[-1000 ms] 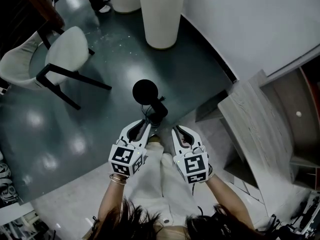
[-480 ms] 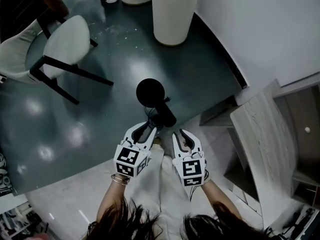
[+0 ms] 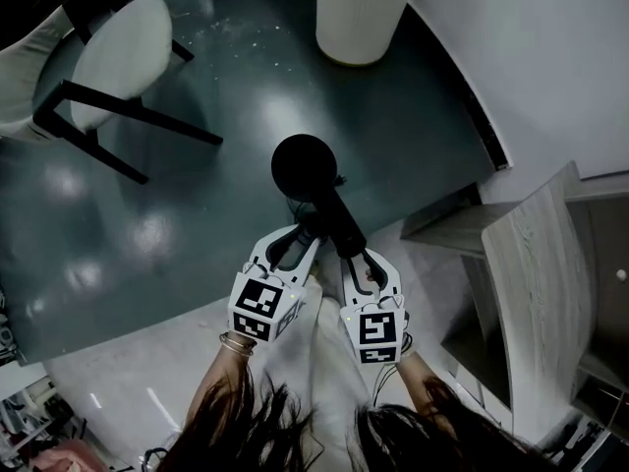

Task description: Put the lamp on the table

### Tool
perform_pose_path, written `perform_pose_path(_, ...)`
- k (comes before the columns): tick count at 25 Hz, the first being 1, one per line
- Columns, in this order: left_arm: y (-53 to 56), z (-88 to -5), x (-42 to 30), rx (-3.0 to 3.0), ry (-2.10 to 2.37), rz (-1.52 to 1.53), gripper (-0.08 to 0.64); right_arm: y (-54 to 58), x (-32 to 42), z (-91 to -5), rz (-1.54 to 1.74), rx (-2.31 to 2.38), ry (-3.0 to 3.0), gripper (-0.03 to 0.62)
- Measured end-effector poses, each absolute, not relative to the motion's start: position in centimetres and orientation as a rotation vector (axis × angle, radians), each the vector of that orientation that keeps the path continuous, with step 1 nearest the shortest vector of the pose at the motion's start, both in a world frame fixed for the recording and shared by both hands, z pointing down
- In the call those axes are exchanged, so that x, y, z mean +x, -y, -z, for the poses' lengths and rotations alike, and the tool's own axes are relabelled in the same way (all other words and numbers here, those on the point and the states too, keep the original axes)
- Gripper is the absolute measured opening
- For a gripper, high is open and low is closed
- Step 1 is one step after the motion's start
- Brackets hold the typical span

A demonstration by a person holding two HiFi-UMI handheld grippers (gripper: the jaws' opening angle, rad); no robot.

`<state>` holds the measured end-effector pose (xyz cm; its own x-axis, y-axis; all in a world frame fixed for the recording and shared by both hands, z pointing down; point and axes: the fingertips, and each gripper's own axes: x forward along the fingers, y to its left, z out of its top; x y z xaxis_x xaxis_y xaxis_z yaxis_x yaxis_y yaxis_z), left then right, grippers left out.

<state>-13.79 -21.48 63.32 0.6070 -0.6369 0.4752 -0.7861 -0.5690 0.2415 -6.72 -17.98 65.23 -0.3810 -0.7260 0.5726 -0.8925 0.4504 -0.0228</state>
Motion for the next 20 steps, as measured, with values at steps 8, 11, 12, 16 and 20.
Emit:
perform_pose_path(8,22.0,-67.0,-12.9,2.423,1.045,-0.513,0.116,19.2,-7.7,-69.8,-0.477,1.335,2.204,0.107)
perform_pose_path(11,22.3,-67.9,-12.5,2.431,1.016,-0.518,0.124,19.7,-7.9,-71.4,-0.490,1.337,2.195,0.109)
perform_pose_path(12,22.5,-68.1,-12.4,2.435,1.007,-0.519,0.129,19.8,-8.0,-71.9,-0.498,1.337,2.190,0.110)
perform_pose_path(16,22.8,-69.0,-11.7,2.458,0.954,-0.533,0.141,20.3,-8.6,-74.1,-0.512,1.313,2.182,0.115)
perform_pose_path(20,23.1,-69.7,-11.1,2.469,0.912,-0.530,0.145,20.4,-9.2,-75.8,-0.530,1.284,2.201,0.126)
